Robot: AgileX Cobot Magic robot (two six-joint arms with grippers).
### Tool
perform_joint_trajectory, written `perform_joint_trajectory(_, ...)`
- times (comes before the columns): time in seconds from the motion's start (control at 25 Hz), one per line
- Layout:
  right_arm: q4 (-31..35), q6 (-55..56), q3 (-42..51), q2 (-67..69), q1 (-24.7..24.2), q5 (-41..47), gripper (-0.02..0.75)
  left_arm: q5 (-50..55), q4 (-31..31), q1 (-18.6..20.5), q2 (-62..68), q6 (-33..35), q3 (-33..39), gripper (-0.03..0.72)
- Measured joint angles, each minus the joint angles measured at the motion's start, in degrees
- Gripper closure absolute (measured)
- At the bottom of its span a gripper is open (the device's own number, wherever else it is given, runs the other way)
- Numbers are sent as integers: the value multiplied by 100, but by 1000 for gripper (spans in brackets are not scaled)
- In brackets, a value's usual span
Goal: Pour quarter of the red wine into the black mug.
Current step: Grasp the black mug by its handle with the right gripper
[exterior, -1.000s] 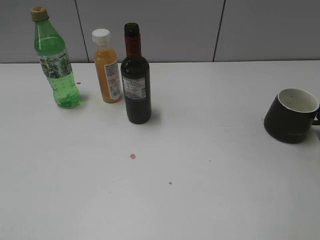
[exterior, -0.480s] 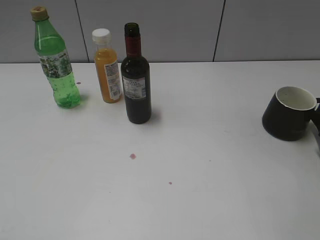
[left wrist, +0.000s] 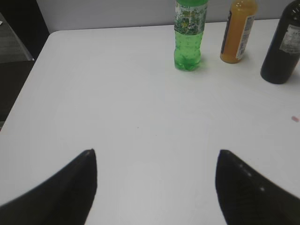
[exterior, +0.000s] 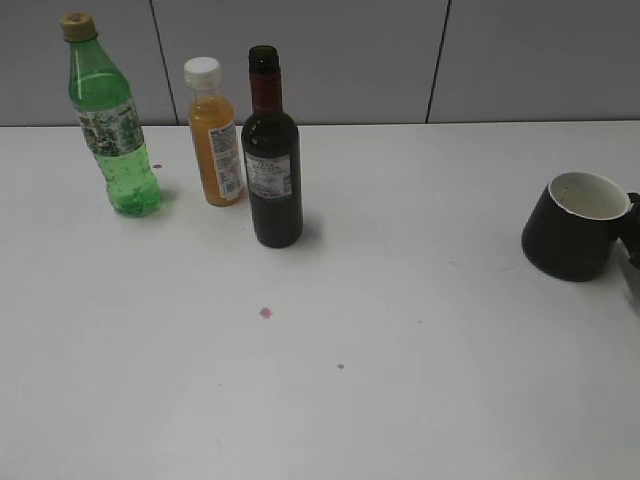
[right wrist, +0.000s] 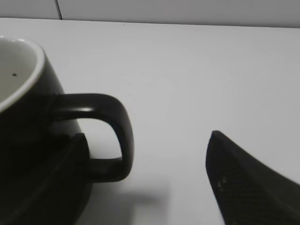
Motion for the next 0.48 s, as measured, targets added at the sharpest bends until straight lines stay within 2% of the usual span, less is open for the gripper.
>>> perform_joint_trajectory(0.48, -358, 273, -705, 432, 70, 0, 144, 0, 0, 0, 0, 0, 0, 101)
